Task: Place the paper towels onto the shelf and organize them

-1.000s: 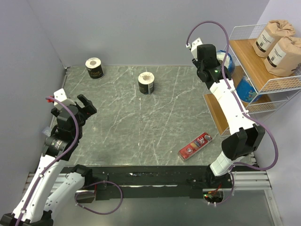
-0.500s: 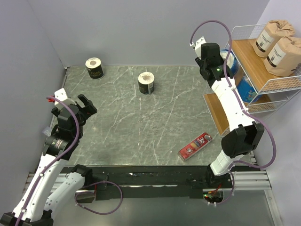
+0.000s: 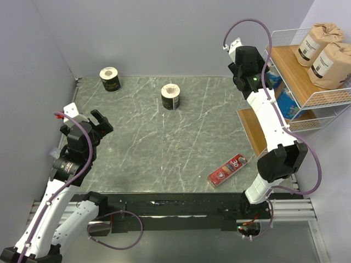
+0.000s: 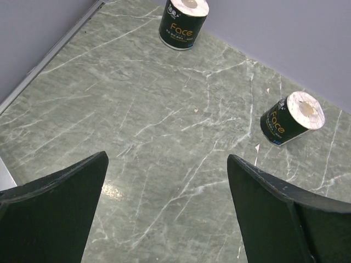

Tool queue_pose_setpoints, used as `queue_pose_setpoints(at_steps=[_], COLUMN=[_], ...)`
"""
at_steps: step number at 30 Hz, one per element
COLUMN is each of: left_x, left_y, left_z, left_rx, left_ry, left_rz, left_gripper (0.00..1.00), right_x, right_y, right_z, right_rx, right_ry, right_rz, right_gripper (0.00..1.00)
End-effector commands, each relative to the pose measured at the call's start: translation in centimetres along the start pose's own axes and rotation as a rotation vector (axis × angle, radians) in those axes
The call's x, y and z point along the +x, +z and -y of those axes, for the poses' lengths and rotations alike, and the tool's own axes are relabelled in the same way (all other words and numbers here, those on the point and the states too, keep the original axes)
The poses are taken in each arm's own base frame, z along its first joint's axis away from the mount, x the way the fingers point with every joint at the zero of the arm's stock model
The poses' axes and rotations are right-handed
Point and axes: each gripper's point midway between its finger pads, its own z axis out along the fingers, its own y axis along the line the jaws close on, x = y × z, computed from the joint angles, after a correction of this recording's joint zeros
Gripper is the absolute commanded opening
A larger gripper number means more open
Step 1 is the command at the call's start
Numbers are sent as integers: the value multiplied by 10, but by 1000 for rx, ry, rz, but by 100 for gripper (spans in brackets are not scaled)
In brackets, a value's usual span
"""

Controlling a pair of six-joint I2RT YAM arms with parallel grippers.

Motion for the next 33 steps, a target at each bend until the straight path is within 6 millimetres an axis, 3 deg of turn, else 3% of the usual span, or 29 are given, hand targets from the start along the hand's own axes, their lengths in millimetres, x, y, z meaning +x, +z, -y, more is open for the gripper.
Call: queue_pose_setpoints(at_steps=[1,7,15,19,25,33], left_x=[-5,-5,-5,-5,-6,-6], left_y=[-2,-2,-3,-3,-3,-4], left_z=[5,6,6,5,7,8], left_rx=[32,36,38,37,44,52], left_ry=[-2,-3,-4,-3,-5,-5], left_rz=[19,18,19,21,20,20], left_gripper=[96,97,96,96,96,97], right_x=[-18,-30,-46,-49,-36,-11], right_y=[-19,-38,-49,-42,-20,3], right_z=[37,37,28,14,-11,-16], right_rx=[94,100,130,106,76,71], right_ry=[70,74,25,6,-35,-32], right_rz=[55,104,134,145,102,23], right_gripper=[75,75,75,66,52,43])
